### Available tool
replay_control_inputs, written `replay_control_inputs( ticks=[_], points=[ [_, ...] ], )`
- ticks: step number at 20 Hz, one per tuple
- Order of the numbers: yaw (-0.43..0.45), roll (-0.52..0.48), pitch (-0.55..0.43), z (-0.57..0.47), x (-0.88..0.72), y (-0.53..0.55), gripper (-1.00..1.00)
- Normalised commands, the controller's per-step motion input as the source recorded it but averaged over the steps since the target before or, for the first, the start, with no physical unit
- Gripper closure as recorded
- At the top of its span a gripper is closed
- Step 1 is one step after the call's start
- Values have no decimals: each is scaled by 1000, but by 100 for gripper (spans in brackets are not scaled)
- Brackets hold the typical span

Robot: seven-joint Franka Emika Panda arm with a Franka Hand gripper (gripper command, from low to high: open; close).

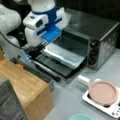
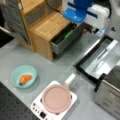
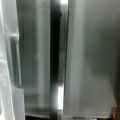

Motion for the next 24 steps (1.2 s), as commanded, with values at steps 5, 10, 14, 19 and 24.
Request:
replay_control_inputs(
  ticks=[5, 10, 14, 19, 24],
  points=[
    [81, 74, 79, 39, -100, 189, -100],
    [-23, 87, 39, 140, -344, 565, -100],
    [-109, 52, -18, -32, -315, 452, -100],
    [-15, -3, -125, -195, 71, 46, -100],
    [56, -16, -116, -306, 797, -295, -100]
  ],
)
